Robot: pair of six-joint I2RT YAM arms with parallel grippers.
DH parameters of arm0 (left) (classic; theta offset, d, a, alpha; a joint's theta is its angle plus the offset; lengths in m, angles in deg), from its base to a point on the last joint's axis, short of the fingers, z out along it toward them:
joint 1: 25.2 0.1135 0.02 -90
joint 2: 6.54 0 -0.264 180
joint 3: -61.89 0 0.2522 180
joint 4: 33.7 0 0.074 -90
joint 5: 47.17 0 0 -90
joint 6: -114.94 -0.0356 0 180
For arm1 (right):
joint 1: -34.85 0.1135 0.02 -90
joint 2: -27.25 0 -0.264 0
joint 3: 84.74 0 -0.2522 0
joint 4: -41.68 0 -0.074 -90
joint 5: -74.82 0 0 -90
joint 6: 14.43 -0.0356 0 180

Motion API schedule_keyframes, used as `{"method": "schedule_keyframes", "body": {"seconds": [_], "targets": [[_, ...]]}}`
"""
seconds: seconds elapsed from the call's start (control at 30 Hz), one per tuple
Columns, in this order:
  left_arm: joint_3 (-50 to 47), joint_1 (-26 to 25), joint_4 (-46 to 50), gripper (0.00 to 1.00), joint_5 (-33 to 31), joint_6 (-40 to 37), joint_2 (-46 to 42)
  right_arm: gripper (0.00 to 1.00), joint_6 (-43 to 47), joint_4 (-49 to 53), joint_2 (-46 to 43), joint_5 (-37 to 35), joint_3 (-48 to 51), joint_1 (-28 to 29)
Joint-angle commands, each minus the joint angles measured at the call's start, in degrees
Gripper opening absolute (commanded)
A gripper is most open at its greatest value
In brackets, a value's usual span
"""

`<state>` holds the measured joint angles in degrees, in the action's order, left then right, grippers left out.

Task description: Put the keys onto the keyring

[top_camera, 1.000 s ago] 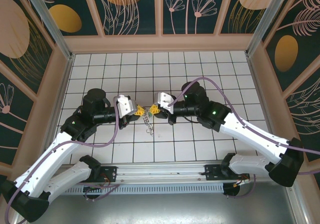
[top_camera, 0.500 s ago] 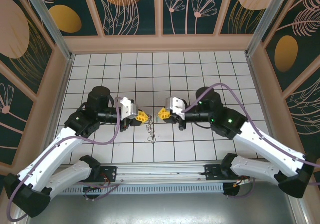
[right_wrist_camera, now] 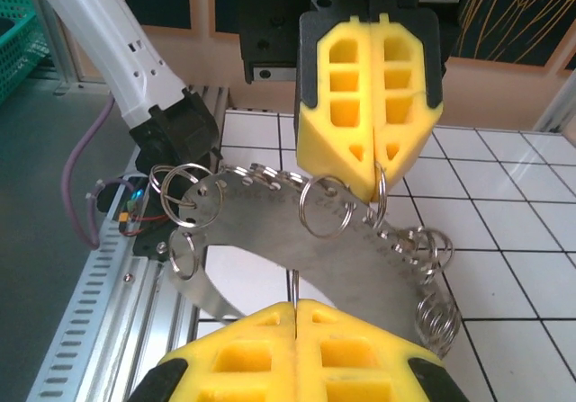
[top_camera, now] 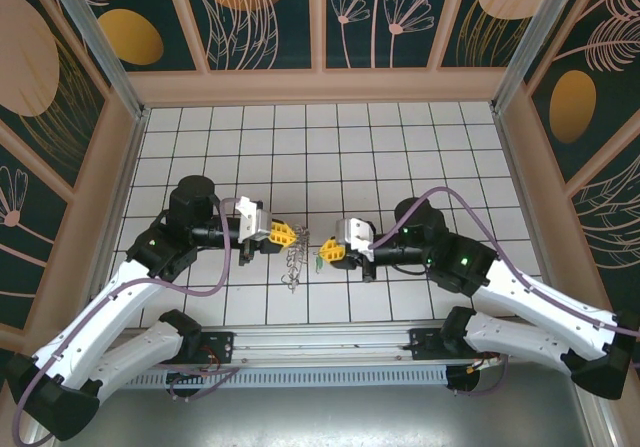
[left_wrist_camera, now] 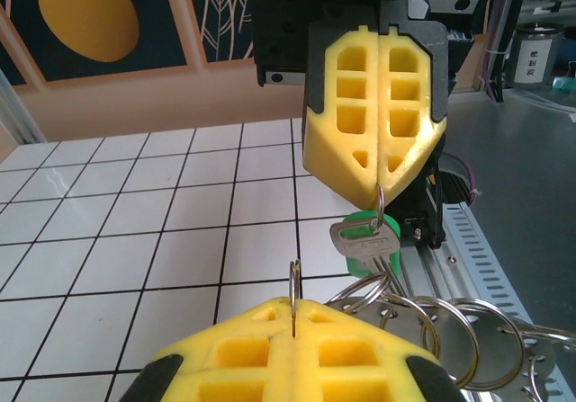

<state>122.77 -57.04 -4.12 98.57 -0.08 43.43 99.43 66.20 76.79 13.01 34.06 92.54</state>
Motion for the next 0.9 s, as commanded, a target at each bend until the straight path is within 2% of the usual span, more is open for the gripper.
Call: {"method": "schedule_keyframes", "body": {"seconds": [0.0, 0.37, 0.87], "targets": [[-0.43, -0.06, -3.29, 0.0, 2.7, 0.87, -0.99, 0.0, -1.27, -7.61, 0.64, -5.03, 1.27, 2.05], [-1.41, -0.11, -3.95, 0.0, 2.88, 1.43, -1.56, 0.0, -1.2, -14.03, 1.69, -13.39, 2.79, 4.21], [-1.31, -0.07, -3.51, 0.0, 1.65, 0.89, -1.03, 0.0, -1.05, -13.85, 2.68, -10.51, 2.57, 3.88]]}}
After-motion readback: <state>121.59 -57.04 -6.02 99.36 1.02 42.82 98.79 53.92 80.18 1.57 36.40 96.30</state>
